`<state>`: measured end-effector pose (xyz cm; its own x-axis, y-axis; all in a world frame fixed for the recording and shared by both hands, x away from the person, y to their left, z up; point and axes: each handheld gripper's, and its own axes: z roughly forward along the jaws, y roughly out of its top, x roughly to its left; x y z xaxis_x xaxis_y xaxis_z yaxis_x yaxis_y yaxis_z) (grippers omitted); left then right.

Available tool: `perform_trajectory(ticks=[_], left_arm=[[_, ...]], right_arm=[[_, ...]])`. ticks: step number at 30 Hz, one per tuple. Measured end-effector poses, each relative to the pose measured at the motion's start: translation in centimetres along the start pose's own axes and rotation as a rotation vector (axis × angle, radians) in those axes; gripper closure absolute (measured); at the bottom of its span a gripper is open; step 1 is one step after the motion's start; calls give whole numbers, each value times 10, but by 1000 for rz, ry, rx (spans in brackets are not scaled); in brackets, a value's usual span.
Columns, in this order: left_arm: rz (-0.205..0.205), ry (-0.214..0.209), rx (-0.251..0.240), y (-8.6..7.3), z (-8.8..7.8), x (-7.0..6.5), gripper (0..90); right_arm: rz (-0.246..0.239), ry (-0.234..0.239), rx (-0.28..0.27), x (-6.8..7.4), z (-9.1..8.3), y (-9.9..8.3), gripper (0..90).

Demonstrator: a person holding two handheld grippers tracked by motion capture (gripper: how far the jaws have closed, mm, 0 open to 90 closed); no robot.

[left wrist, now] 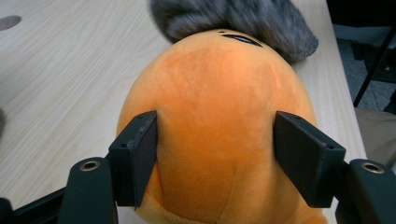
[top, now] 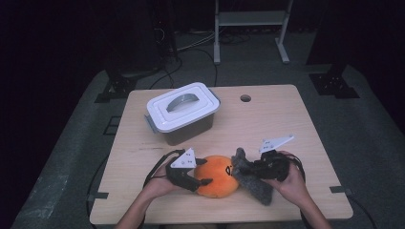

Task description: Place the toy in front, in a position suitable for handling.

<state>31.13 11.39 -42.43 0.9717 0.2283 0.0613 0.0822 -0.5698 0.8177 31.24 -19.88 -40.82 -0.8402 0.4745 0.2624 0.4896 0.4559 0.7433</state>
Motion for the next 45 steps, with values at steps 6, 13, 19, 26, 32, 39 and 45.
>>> perform_trajectory(ticks=[6, 13, 19, 26, 32, 39, 45], left_arm=[[-1, -11, -7, 3, -3, 0, 261], [-32, 10, -51, 7, 0, -3, 219], [76, -24, -19, 12, 0, -17, 322], [90, -14, -11, 9, -1, -18, 322], [91, -3, 3, 11, 0, -19, 294], [177, -32, 3, 15, 1, -28, 294], [139, -27, 10, 10, -1, -21, 307]], right_arm=[[-18, 48, -42, 7, 9, 16, 741], [-37, 100, 26, 10, 13, 5, 737], [-35, 90, -75, 16, 6, 18, 739], [-16, 96, -35, 7, 14, 13, 735], [45, 91, -13, -6, 4, -4, 729], [6, 100, -76, 7, 10, 21, 731], [34, 101, -51, 0, 14, 14, 733]])
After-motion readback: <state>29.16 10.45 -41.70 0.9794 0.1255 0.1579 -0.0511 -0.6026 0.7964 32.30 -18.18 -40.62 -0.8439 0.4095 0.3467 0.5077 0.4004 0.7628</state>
